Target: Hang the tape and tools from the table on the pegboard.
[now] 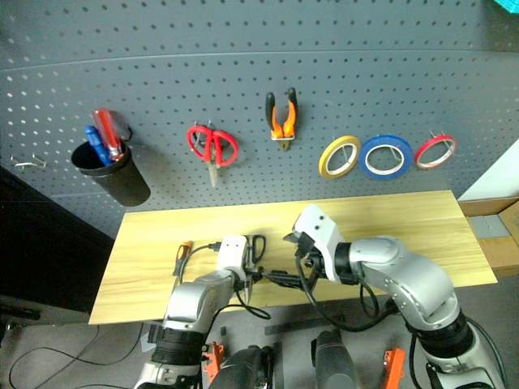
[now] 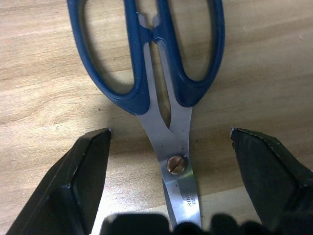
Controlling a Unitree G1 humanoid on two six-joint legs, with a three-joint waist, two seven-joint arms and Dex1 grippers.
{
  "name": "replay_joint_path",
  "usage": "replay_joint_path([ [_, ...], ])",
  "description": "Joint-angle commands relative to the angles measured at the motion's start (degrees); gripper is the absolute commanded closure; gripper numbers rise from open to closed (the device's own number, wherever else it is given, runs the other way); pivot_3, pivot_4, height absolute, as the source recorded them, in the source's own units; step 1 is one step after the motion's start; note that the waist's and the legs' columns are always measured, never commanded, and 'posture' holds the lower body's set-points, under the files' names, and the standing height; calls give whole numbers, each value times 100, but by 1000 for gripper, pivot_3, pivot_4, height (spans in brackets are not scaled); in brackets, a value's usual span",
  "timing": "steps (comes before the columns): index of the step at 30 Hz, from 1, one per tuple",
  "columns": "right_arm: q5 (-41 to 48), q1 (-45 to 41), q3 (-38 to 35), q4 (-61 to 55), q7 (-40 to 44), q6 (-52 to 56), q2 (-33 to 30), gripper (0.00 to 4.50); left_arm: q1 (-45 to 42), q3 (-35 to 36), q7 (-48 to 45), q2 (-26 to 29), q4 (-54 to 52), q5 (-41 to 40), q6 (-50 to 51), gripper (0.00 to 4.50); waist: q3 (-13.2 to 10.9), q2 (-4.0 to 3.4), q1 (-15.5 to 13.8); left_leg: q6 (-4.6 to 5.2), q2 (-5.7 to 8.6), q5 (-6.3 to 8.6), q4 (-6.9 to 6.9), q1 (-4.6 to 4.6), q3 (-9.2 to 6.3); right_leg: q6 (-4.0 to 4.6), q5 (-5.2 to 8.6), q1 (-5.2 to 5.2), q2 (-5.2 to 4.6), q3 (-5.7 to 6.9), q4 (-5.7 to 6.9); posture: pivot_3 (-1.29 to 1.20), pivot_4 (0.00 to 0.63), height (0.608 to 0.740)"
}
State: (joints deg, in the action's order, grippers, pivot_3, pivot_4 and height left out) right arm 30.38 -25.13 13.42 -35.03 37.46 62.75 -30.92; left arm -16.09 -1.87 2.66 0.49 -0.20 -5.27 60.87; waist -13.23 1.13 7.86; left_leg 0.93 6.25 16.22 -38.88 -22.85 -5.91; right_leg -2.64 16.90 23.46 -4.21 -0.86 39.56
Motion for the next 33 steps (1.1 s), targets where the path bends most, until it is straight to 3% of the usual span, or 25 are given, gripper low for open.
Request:
replay_joint_path([
  [1, 96, -8, -280, -129, 107, -156, -208, 10, 59, 57, 21, -49, 43, 29, 48, 493, 0, 0, 0, 0, 0, 0, 0, 0, 1, 0, 0, -1, 0, -1, -1, -280, 243, 740],
  [3, 99, 33, -412, -76, 202, -205, -427, 0, 71, 77, 30, -61, 68, 31, 16, 852, 0, 0, 0, 0, 0, 0, 0, 1, 0, -1, -1, -3, 0, 0, -3, -288, 243, 740],
  [11, 79, 201, -826, 120, 545, -439, -1223, 0, 39, 187, -29, 15, 249, 66, -175, 3662, -1, 2, -6, 10, 0, 6, 0, 1, 1, -5, -3, -16, -1, 2, -23, -303, 248, 740],
  [12, 86, 204, -849, 131, 527, -441, -1228, 0, 48, 180, -80, 49, 257, 64, -223, 3845, -1, 1, -6, 19, 0, 11, 0, 2, 1, -5, -3, -17, -1, 3, -24, -303, 248, 740],
  [21, 120, 239, -928, 4, 377, -441, -1125, 0, 482, 63, -1167, 746, -483, -209, -910, 4054, -2, 3, 12, 16, -4, 9, 5, 1, 2, -12, -8, -19, 0, 1, -44, -299, 254, 740],
  [33, -14, 434, -1328, -47, 280, -1446, -985, 0, 1954, 944, -2743, 1754, -2596, -1248, -2309, 4058, -16, 1, -43, 20, -4, 19, 10, -5, 3, -11, -8, -18, -5, 0, -67, -264, 241, 740],
])
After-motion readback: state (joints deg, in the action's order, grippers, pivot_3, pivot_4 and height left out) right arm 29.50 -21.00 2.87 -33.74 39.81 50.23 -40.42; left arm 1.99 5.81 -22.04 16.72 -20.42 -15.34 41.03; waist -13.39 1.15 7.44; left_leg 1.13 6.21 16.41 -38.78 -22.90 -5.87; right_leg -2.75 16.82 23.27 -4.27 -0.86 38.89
